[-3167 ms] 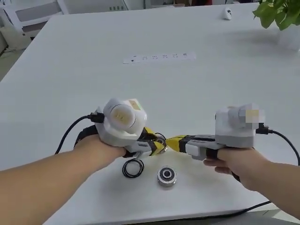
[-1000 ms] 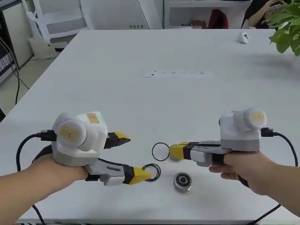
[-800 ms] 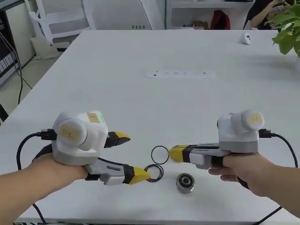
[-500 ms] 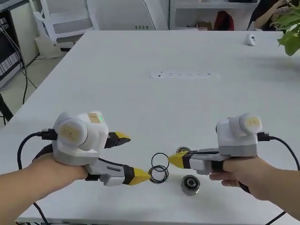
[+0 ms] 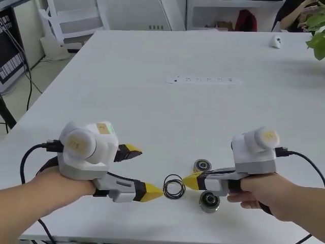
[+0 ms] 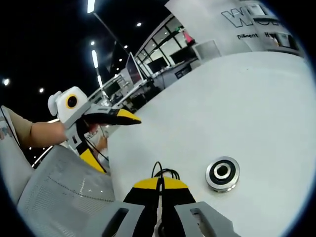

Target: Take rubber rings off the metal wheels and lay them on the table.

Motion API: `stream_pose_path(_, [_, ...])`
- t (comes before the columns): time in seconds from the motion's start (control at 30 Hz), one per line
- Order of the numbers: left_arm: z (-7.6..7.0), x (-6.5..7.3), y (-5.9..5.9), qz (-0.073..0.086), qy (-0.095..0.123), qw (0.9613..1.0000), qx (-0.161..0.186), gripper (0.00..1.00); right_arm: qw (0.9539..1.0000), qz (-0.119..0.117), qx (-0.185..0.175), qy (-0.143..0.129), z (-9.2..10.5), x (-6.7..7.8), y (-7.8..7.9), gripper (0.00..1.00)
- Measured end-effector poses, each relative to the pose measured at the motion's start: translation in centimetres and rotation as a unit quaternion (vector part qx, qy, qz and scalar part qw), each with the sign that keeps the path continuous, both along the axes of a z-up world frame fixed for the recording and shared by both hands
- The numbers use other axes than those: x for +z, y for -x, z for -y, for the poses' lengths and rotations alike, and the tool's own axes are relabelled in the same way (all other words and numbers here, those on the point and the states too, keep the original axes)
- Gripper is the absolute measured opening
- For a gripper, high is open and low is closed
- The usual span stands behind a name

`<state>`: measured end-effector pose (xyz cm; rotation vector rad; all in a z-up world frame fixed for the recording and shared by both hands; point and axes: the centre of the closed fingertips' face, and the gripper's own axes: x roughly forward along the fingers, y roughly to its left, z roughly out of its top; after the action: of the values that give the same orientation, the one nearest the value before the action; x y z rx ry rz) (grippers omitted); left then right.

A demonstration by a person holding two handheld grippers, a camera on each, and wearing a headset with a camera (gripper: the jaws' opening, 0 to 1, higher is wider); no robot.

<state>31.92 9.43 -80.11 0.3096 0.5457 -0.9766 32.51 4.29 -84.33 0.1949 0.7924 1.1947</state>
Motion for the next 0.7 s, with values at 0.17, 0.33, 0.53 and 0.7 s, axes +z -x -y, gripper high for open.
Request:
stream_pose_path(0.17, [-0.02, -0.27, 0.02, -0.004, -0.001, 1.0000, 0.000, 0.66, 1.0000, -0.004, 0.000, 0.005, 0.02, -0.35, 0.00, 0.00])
stream_pose_path(0.33, [-0.11, -0.43, -0.03, -0.007, -0.004, 1.0000, 0.000, 0.66, 0.9999, -0.008, 0.001, 0.010, 0.14, -0.76, 0.00, 0.00])
stream_pose_path(0.53, [-0.21, -0.66, -0.12, -0.010, -0.006, 0.9999, 0.001, 0.66, 0.9999, -0.006, 0.000, 0.015, 0.19, -0.98, -0.01, 0.00])
stream_pose_path(0.7, [-0.18, -0.78, 0.02, -0.012, -0.007, 0.9999, 0.000, 0.66, 0.9998, -0.001, -0.001, 0.018, 0.20, -1.02, -0.05, 0.01])
